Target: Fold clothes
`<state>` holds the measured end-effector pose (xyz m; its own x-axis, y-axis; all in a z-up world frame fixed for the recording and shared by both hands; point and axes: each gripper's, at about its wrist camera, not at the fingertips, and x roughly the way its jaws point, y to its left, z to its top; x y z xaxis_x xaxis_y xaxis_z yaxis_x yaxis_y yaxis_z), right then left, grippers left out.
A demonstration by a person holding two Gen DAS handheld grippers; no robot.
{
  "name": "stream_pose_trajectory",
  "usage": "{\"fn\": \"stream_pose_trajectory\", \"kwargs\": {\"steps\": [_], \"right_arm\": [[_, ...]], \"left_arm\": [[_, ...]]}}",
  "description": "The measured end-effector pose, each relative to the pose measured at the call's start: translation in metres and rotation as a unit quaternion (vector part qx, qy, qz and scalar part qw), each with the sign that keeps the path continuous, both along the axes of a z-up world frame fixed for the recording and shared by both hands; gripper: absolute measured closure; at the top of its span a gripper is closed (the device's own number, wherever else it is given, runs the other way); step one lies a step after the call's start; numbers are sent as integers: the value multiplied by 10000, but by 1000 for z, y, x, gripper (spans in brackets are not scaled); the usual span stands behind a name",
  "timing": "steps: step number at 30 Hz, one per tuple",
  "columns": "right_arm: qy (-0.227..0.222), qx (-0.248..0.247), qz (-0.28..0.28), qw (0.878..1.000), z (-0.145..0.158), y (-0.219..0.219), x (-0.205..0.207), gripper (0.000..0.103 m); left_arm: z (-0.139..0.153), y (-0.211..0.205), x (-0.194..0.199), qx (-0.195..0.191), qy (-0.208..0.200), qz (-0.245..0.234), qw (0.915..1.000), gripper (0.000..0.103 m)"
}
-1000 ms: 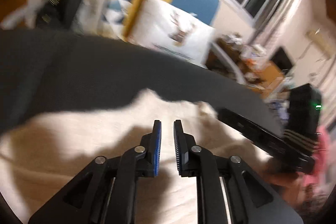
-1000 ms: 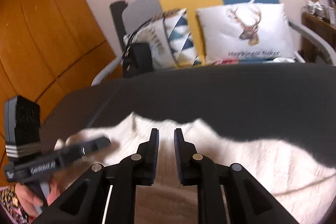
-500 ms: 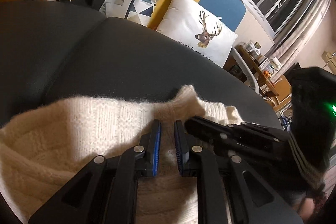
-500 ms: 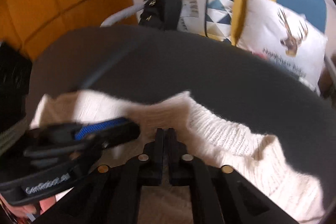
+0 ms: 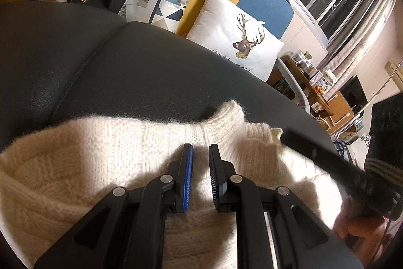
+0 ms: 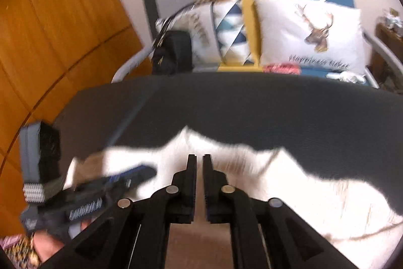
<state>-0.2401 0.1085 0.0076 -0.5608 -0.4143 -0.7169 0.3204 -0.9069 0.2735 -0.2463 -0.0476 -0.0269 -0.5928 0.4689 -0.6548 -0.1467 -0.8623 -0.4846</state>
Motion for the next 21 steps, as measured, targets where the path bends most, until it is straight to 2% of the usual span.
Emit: {"fn": "stream_pose_trajectory", "kwargs": {"steps": [3,6,9,14,18,21], "right_arm": [[-196,378,264,9987,-11,-10,4,97],[-279,650,133,9974,-26,-16,1,99],[-145,627,-91,9979,-31,-14,-1,103],[-35,347,-435,9984,-28,-1,-1,103],[195,110,-616,9979,-10,17,16,101],[-3,292,-526,9982,-13,18,17,101]], "left_arm": [[2,4,2,-155,65,19,9999,89],[3,9,3,-370,113,19,9993,89],[3,8,3,-377,118,14,9992,89],[2,8,2,-371,123,11,9992,89],[1,7,2,-369,130,8,9992,89],[1,7,3,-371,136,8,9992,89]]}}
